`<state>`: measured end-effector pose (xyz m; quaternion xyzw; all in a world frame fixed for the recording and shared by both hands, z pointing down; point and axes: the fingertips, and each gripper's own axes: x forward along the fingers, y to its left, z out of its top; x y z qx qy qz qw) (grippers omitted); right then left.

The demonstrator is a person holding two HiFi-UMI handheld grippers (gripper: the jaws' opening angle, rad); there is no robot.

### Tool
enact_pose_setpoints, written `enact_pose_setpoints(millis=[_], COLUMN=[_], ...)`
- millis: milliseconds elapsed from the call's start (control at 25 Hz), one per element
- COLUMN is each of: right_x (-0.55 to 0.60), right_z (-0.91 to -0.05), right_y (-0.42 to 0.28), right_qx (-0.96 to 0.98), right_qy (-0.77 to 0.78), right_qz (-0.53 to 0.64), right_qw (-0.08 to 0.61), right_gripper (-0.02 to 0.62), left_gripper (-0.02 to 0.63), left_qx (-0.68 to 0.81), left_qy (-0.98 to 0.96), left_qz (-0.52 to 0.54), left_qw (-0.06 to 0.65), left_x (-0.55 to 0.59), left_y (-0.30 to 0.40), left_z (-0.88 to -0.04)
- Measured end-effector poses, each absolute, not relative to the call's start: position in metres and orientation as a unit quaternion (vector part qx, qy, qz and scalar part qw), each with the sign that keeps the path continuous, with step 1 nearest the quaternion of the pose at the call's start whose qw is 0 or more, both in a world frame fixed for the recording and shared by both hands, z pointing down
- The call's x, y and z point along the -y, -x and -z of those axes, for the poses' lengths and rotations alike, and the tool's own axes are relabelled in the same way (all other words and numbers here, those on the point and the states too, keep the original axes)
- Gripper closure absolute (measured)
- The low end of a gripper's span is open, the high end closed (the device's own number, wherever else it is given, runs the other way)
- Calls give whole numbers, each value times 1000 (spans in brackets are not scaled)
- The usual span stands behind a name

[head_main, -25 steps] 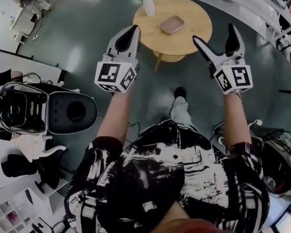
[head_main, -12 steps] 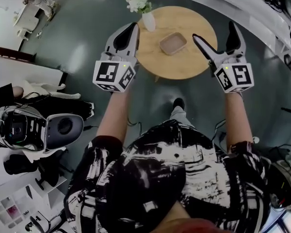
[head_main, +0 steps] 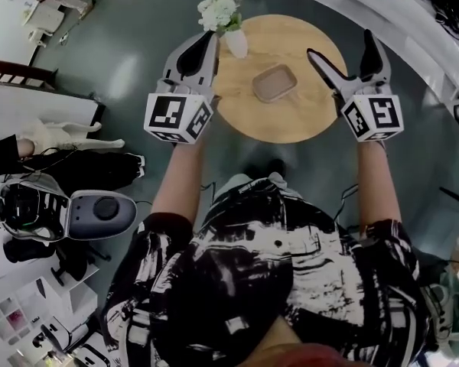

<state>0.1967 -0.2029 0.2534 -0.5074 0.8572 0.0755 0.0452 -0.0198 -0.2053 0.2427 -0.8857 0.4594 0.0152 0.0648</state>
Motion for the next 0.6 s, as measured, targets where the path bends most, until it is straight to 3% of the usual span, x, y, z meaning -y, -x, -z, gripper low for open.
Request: enact_pose_setpoints(millis=[280,600], right_x=[253,294], right_z=[-281,-305], right_y=[-168,-173], right_qx=[-852,-842], right_qy=[519,537], right_qz=[-60,-44], right_qw=[27,2], right_gripper=[23,23], left_gripper=[606,606], left_qx=[-451,-429], left_qy=[891,902], left_qz=[-17,-19], left_qw=[55,49], left_x=[257,304], left_y=[54,47], left_z=[-259,-266])
